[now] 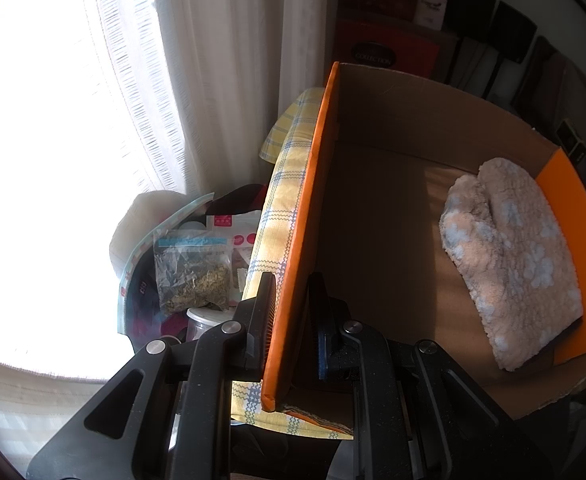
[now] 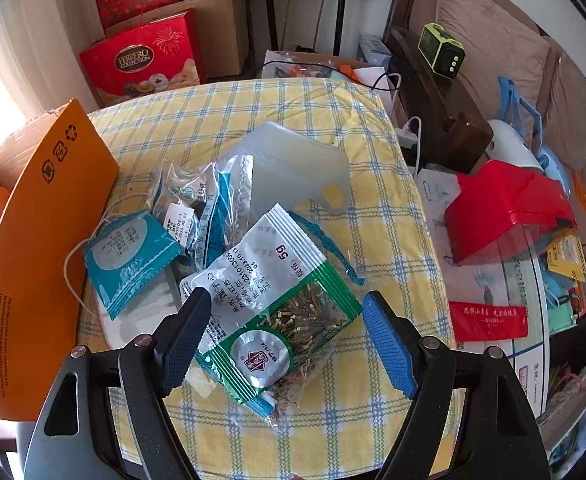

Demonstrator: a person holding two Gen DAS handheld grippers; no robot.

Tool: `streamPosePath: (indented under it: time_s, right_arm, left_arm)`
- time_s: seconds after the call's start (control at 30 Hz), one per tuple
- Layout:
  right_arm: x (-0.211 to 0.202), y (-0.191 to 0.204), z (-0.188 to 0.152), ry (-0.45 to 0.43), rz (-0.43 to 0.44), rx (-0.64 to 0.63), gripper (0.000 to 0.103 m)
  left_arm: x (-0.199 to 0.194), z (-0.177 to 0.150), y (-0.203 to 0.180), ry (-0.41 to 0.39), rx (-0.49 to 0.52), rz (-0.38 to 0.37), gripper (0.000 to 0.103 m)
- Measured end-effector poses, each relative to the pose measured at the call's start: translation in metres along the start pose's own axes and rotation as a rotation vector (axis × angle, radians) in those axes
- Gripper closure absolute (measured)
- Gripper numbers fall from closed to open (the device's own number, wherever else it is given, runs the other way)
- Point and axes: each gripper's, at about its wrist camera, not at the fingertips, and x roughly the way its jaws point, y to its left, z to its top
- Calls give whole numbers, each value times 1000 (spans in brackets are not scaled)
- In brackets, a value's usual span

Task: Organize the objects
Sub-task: 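Move the right gripper to the packet pile and grasp the green seed packet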

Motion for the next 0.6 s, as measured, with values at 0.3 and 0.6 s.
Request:
streamPosePath:
  time_s: [0.3, 0.6]
  right_arm:
    - [3, 6, -3, -13, -48, -59, 41]
    - [-13, -3, 2, -57, -36, -29, 79]
  left_arm:
    - [0, 0, 0, 1, -1, 0, 88]
    - [0, 0, 1, 3, -1, -2, 88]
